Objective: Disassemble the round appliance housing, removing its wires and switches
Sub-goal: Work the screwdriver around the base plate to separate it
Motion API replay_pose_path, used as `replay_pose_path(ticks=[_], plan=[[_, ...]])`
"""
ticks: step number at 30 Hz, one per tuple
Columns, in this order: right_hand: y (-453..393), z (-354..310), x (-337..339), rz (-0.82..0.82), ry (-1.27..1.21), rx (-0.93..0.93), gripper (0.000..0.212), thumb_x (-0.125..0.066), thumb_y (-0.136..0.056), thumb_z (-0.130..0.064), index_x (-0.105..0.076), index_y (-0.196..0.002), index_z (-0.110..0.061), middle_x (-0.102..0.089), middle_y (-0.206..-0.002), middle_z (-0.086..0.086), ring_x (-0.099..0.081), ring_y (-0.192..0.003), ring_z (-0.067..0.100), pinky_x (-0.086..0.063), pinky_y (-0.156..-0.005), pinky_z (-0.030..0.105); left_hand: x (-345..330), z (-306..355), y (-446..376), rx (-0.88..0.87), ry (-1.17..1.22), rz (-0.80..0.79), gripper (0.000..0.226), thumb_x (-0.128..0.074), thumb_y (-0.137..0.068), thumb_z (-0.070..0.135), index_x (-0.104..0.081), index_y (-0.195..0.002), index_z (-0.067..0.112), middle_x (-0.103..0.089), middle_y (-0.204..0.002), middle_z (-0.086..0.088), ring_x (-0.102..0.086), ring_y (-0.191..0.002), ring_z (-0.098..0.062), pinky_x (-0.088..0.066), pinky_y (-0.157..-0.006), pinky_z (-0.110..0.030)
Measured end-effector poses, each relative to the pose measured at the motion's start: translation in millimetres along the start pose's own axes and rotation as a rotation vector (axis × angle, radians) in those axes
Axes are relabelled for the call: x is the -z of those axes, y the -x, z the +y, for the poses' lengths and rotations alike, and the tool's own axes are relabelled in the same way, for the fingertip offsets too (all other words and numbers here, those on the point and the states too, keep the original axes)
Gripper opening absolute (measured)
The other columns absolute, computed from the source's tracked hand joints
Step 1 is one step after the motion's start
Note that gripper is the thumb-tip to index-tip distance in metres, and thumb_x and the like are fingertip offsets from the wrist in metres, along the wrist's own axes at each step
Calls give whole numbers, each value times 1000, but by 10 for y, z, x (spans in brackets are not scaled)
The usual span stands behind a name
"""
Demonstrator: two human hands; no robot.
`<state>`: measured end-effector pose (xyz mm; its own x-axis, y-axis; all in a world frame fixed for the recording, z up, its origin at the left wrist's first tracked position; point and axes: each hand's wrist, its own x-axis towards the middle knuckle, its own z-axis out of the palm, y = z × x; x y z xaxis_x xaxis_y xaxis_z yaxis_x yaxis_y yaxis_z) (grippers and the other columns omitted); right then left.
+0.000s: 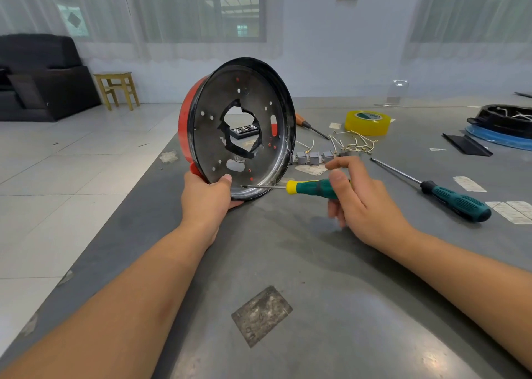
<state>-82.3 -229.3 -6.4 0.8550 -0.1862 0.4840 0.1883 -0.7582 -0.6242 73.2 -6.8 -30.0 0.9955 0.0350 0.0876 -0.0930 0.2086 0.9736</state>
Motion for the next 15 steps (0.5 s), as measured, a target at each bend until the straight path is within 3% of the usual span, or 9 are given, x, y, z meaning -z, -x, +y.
replay_pose_path(ticks=[2,4,6,10,13,15], plan=[[-11,6,-27,29,97,20,33,-28,-98,-67,-38,-120,-44,-67,-72,-1,-63,-62,14,-53,-61,41,6,-2,0,3,-4,-3,36,-68,-95,5,-55,-104,37,-70,-112,7,-75,-95,-21,-67,-75,-49],[-5,4,-33,39,55,69,24,-45,-99,-50,-37,-121,-45,-64,-92,-5,-60,-72,14,-50,-62,31,12,0,1,9,-2,-9,34,-67,-96,5,-55,-108,34,-70,-114,6,-75,-97,-22,-66,-77,-49],[5,-1,-27,18,4,102,35,-53,-92,-44,-36,-122,-48,-58,-104,-14,-60,-84,11,-49,-69,19,18,2,0,14,2,-13,34,-67,-96,4,-55,-112,32,-70,-117,4,-75,-98,-23,-66,-77,-49],[-1,-12,-9,16,83,50,33,-29,-101,-63,-38,-129,-48,-68,-74,-5,-64,-66,13,-55,-66,41,8,11,6,16,7,-8,34,-68,-96,4,-55,-115,29,-70,-119,2,-75,-99,-23,-67,-76,-49],[4,-4,-18,23,93,122,39,-42,-94,-51,-35,-132,-46,-60,-87,-12,-57,-72,12,-47,-60,22,3,16,11,14,4,-8,33,-68,-96,4,-54,-109,32,-69,-117,3,-74,-97,-21,-67,-74,-48],[15,-9,-20,22,28,131,45,-49,-89,-47,-33,-130,-47,-56,-98,-15,-58,-82,11,-46,-66,17,3,20,15,13,3,-9,33,-68,-96,4,-55,-111,31,-69,-118,3,-74,-98,-21,-67,-75,-49]])
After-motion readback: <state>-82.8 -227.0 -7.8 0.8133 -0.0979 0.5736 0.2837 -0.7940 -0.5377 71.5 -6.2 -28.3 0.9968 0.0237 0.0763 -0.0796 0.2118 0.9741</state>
